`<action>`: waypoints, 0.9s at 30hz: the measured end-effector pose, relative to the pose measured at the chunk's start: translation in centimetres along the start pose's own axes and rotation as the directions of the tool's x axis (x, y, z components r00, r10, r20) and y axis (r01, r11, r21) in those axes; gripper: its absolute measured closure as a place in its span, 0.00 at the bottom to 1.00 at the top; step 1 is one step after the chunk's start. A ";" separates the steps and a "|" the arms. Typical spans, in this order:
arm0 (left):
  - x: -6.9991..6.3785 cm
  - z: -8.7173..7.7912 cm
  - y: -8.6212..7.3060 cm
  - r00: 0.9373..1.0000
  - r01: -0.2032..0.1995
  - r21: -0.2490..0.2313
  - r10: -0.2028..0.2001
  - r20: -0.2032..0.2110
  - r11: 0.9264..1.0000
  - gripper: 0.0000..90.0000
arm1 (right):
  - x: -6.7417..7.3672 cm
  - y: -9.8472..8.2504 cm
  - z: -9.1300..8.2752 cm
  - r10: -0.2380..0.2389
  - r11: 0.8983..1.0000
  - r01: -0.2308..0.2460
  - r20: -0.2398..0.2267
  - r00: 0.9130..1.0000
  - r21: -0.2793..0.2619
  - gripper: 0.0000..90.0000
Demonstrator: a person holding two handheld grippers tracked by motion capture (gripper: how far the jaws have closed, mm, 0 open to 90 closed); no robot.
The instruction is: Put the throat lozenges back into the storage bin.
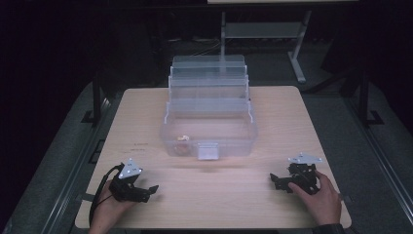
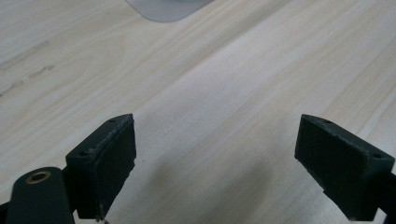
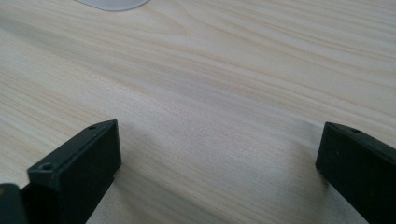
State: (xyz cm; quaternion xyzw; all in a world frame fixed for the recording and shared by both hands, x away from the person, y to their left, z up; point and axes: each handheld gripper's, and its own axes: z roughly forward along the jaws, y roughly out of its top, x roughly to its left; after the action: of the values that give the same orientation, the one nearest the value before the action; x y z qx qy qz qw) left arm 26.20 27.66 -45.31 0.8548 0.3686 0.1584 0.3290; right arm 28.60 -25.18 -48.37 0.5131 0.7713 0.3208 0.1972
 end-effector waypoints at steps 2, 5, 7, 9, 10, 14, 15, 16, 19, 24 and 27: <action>-0.1 0.1 -0.2 1.000 -0.006 0.008 0.006 -0.002 1.000 0.13 | 0.0 0.0 0.0 0.000 1.000 0.000 0.000 1.000 0.000 0.00; -0.1 0.2 -0.4 1.000 -0.008 0.014 0.008 -0.003 1.000 0.13 | 0.0 0.0 0.0 0.000 1.000 0.000 0.000 1.000 0.000 0.00; -0.2 0.3 -0.7 1.000 -0.015 0.023 0.015 -0.005 1.000 0.13 | 0.0 0.0 0.0 0.000 1.000 0.000 0.000 1.000 0.000 0.00; -0.3 0.4 -0.8 1.000 -0.016 0.028 0.016 -0.006 0.999 0.13 | 0.0 0.0 0.0 0.000 1.000 0.000 0.000 1.000 0.000 0.00; -0.3 0.5 -0.9 1.000 -0.016 0.031 0.017 -0.008 0.999 0.13 | 0.0 0.0 0.0 0.000 1.000 0.000 0.000 1.000 0.000 0.00; -0.3 0.5 -1.1 1.000 -0.012 0.033 0.013 -0.011 0.999 0.12 | 0.0 0.0 0.0 0.000 1.000 0.000 0.000 1.000 0.000 0.00; -0.3 0.5 -1.2 1.000 -0.013 0.031 0.013 -0.011 0.999 0.12 | 0.0 0.0 0.0 0.000 1.000 0.000 0.000 1.000 0.000 0.00; -0.3 0.5 -1.3 1.000 -0.010 0.032 0.010 -0.009 0.999 0.12 | 0.0 0.0 0.0 0.000 1.000 0.000 0.000 1.000 0.000 0.00; -0.3 0.6 -1.6 1.000 0.007 0.014 -0.007 0.007 1.000 0.12 | 0.0 0.0 0.0 -0.001 1.000 0.001 0.000 1.000 0.000 0.00; -0.2 0.5 -2.3 1.000 0.009 -0.033 -0.008 0.021 0.999 0.12 | 0.0 0.0 0.0 -0.001 1.000 0.001 0.000 1.000 0.000 0.00; -0.2 0.5 -2.5 1.000 0.005 -0.050 -0.004 0.021 0.999 0.12 | 0.0 0.0 0.0 -0.001 1.000 0.001 0.000 1.000 0.000 0.00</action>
State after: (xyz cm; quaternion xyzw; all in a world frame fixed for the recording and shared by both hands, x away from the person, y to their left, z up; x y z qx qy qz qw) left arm 25.04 28.58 -47.41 0.8472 0.3631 0.1576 0.3544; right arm 28.61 -25.18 -48.37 0.5128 0.7714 0.3208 0.1974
